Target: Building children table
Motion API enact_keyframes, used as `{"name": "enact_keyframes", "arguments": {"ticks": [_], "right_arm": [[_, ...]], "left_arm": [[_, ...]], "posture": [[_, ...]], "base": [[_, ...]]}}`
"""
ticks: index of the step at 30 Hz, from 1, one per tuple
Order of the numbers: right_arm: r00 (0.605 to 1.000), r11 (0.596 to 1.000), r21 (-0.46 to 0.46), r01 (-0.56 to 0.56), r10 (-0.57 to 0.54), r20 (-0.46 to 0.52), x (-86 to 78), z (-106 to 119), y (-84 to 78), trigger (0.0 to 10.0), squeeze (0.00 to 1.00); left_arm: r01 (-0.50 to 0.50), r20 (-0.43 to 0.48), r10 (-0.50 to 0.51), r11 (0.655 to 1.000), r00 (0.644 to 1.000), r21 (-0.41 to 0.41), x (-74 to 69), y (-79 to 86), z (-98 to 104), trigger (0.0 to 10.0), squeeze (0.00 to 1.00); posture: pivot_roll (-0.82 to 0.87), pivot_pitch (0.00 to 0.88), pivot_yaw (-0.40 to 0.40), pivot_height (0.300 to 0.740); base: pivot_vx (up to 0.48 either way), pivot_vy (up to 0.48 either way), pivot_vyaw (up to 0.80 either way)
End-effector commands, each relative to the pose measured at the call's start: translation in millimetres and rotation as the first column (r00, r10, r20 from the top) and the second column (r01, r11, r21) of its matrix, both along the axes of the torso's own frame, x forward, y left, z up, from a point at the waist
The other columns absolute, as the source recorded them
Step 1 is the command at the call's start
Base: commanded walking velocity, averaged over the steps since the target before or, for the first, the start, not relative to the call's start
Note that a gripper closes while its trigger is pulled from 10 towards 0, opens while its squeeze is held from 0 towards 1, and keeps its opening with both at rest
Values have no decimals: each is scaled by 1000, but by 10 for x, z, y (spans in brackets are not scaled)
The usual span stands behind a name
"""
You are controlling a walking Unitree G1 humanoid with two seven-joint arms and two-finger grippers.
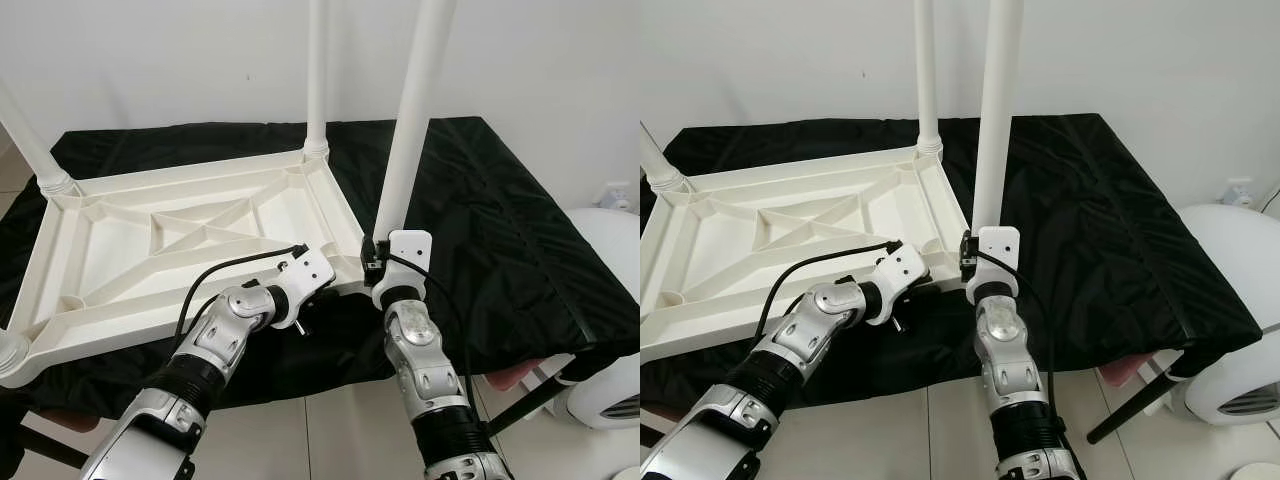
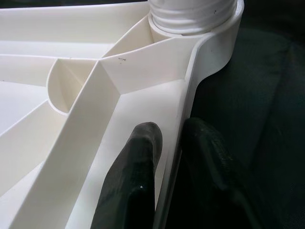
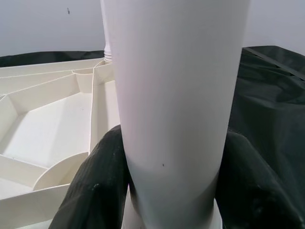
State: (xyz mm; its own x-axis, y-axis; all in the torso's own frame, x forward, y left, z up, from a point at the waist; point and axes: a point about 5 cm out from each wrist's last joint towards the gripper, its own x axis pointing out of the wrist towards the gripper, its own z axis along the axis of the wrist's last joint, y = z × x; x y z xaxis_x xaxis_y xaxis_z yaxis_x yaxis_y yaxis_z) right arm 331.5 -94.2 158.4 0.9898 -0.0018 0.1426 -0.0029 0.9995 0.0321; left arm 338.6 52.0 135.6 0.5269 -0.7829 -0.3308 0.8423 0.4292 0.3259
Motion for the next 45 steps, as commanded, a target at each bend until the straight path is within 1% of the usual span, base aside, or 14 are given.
{"name": "enact_keyframes", "arguments": {"ticks": [1,4,5,6,7,16,25,32,33,36,39,41,42,45], "right_arm": [[998,1000,-1,5,-5,-55,34,-57,34,0,0],[998,1000,-4,15,-15,-56,32,-61,20,0,0],[998,1000,-1,15,-15,-62,31,-71,10,8392,0],[998,1000,-1,15,-15,-62,31,-71,10,8392,0],[998,1000,16,15,-14,-66,29,-80,13,10000,1000],[998,1000,14,20,-19,-65,31,-87,-22,10000,1000],[998,998,-22,-65,65,-7,61,-17,-414,10000,1000],[988,988,-37,-148,149,30,55,55,-521,10000,1000],[975,975,-53,-215,217,39,45,83,-558,10000,0],[909,902,-122,-413,418,13,4,80,-614,10000,0],[909,902,-122,-413,418,13,4,80,-614,10000,0],[822,808,-158,-567,567,-52,-30,44,-691,10000,0],[822,808,-158,-567,567,-52,-30,44,-691,10000,0],[747,734,-139,-665,656,-107,1,52,-810,10000,0]], "left_arm": [[124,-34,-123,992,992,24,-134,-199,-88,10000,0],[124,-35,-123,992,992,24,-134,-200,-88,10000,0],[123,-34,-122,992,992,24,-134,-200,-89,10000,0],[123,-34,-122,992,992,24,-134,-200,-89,10000,0],[123,-34,-122,992,992,23,-135,-200,-90,10000,0],[123,-35,-123,992,992,22,-136,-201,-92,10000,0],[116,-35,-116,993,993,24,-126,-185,-93,10000,0],[113,-34,-112,993,993,24,-121,-184,-90,10000,0],[112,-35,-111,993,993,23,-118,-183,-86,10000,0],[111,-35,-110,994,993,21,-113,-181,-82,10000,0],[111,-35,-110,994,993,21,-113,-181,-82,10000,0],[111,-35,-110,994,993,22,-108,-180,-77,10000,0],[111,-35,-110,994,993,22,-108,-180,-77,10000,0],[110,-33,-109,994,993,24,-100,-175,-65,10000,0]], "posture": [[-95,51,35,740],[-95,51,34,740],[-95,51,35,740],[-95,51,35,740],[-97,51,34,740],[-99,50,34,740],[-106,62,39,740],[-109,68,41,740],[-111,73,42,740],[-113,76,47,740],[-113,76,47,740],[-110,77,53,740],[-110,77,53,740],[-107,77,53,740]], "base": [[0,0,0],[0,0,0],[0,0,0],[0,0,0],[0,0,0],[0,0,0],[0,0,0],[0,0,0],[0,0,0],[0,0,0],[0,0,0],[0,0,0],[0,0,0],[0,0,0]]}}
